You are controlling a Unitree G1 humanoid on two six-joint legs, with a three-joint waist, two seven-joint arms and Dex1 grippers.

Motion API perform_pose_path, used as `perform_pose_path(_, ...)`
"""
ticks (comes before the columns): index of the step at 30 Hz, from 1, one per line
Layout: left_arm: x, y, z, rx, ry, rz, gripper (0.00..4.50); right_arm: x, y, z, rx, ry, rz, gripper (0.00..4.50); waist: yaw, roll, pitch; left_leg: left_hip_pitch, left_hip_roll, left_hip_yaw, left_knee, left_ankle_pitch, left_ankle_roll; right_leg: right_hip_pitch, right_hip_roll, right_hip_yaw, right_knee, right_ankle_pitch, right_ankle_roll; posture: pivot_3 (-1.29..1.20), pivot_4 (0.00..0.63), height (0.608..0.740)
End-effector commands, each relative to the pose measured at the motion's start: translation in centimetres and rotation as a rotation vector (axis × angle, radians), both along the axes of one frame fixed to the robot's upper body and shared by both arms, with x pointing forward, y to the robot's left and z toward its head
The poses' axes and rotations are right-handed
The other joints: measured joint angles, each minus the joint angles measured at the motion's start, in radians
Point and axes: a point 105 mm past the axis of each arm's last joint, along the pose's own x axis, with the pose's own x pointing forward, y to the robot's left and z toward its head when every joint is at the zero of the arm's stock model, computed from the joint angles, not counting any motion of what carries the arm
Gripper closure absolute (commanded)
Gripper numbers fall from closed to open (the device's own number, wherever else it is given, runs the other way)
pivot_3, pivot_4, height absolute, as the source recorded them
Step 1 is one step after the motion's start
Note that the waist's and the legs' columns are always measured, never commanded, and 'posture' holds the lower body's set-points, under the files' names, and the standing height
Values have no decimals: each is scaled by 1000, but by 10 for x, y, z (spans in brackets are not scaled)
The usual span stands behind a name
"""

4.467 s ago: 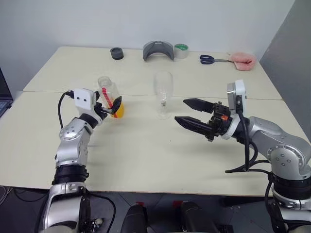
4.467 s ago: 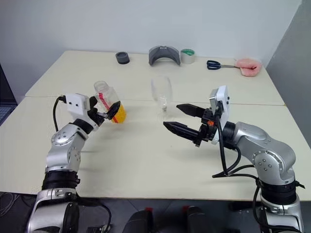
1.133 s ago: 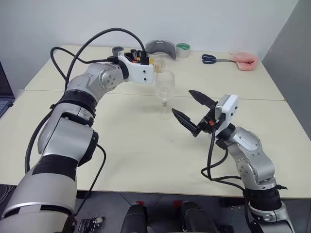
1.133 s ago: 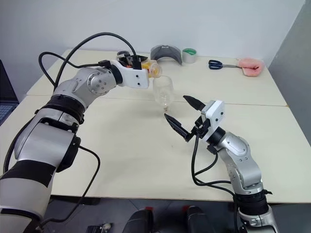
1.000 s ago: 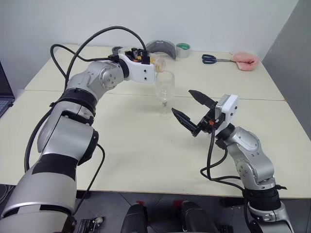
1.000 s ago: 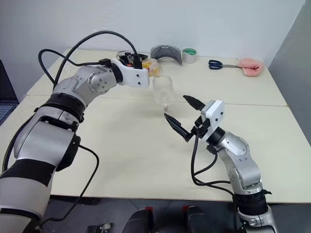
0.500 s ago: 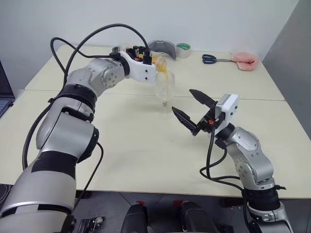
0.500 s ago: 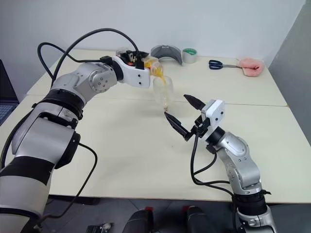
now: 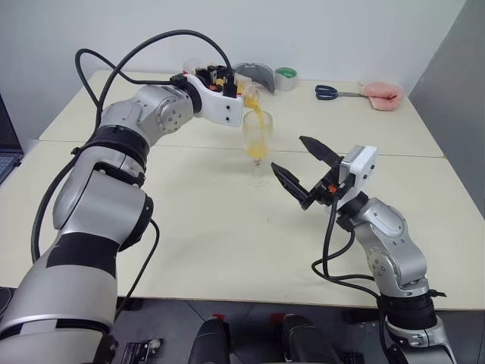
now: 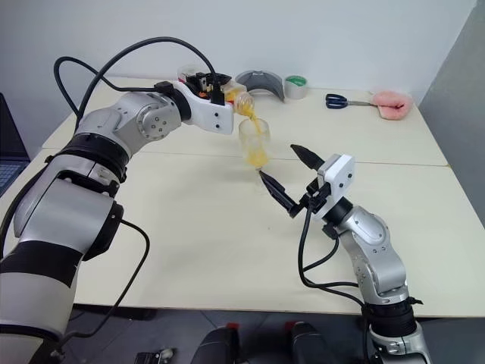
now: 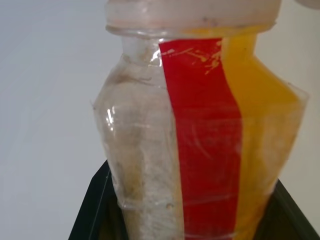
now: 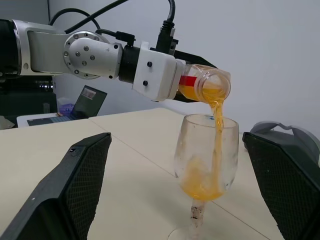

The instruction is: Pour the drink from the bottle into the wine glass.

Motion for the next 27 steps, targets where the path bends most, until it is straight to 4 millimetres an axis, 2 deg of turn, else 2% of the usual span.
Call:
perform_pose_path(1, -4, -1, 31, -10, -91, -4, 2732, -4, -3, 10, 15, -52, -15, 0, 0, 0, 0, 0, 0, 0, 0, 0, 0, 0, 0, 0, 0, 0, 0, 0, 150, 740)
perform_pose_path(27, -4, -2, 34, 28, -114, -5, 2732, -2, -3, 11, 24, -61, -17, 0, 0, 0, 0, 0, 0, 0, 1, 0, 0, 0, 0, 0, 1, 0, 0, 0, 150, 740)
